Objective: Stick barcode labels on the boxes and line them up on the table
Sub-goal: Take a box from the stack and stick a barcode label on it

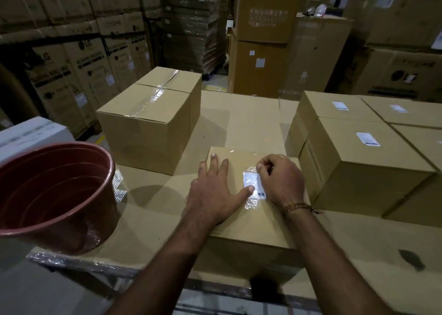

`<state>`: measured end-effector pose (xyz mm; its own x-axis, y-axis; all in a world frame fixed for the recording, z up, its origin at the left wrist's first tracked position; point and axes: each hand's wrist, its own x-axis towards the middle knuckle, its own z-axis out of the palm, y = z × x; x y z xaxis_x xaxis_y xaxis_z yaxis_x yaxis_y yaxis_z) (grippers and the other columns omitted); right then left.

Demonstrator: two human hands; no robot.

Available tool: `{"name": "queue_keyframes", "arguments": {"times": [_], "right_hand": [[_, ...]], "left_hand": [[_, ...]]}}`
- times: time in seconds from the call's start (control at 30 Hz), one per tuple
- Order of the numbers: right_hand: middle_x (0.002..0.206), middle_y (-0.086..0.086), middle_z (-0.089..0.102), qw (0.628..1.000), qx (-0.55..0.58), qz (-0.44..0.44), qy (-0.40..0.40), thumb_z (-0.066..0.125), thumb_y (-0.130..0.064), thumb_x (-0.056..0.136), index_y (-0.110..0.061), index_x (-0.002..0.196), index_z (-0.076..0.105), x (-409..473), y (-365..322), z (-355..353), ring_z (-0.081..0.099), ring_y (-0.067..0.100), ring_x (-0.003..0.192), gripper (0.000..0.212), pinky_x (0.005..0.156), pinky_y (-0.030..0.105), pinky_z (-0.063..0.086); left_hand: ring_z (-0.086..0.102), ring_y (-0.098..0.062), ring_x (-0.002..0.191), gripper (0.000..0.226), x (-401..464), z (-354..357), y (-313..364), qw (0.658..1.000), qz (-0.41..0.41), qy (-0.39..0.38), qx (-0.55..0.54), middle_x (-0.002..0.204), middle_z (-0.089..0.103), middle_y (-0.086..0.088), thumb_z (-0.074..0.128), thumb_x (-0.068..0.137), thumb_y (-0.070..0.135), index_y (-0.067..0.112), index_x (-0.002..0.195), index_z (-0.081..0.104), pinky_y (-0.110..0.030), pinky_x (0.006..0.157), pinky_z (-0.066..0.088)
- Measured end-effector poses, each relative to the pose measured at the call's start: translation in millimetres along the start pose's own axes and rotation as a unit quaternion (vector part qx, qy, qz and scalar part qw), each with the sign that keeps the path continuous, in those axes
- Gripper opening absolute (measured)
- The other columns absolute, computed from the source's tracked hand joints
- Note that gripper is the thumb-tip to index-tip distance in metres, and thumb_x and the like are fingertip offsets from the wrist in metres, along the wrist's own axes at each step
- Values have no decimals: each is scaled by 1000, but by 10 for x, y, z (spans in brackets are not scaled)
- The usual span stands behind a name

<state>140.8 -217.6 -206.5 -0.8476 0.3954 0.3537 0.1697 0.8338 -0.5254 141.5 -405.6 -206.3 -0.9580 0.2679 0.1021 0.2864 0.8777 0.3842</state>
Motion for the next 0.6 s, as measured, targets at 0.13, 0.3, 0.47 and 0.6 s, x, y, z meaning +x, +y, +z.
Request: {"name": "queue_keyframes", "arguments": {"times": [0.13, 0.3, 0.47, 0.6], "right_hand": [[94, -11, 66, 1000, 0, 2, -6, 65, -29, 94, -27, 89, 71, -6, 30, -1, 59, 13, 80, 8, 67, 30, 38], [94, -12, 67, 999, 34, 8, -13, 66, -26, 93, -30, 85, 70, -15, 20, -36, 59, 9, 78, 10, 66, 28, 37], [92, -15, 66, 998, 63, 4, -21, 67, -26, 93, -30, 83, 69, -37, 31, -73, 57, 1, 77, 11, 62, 20, 35], [93, -15, 65, 997, 71, -3, -24, 66, -26, 94, -31, 83, 67, -37, 36, -85, 57, 3, 80, 12, 65, 27, 35]], "left_hand": [[1, -25, 162, 105, -4, 17, -3, 1000, 0, 2, 0, 177, -2, 3, 40, 85, 91, 30, 167, 15, -52, 120, 30], [1, -24, 162, 105, -6, 11, 2, 1000, -1, 6, -5, 177, -2, 4, 41, 84, 91, 31, 167, 16, -51, 120, 31], [1, -23, 162, 107, -16, 4, 5, 1000, -5, 8, -5, 177, -2, 5, 40, 83, 92, 32, 167, 16, -51, 120, 32], [1, -22, 162, 106, -20, -2, 10, 1000, -4, 9, -7, 177, -2, 6, 41, 83, 92, 32, 167, 17, -51, 121, 30]]}}
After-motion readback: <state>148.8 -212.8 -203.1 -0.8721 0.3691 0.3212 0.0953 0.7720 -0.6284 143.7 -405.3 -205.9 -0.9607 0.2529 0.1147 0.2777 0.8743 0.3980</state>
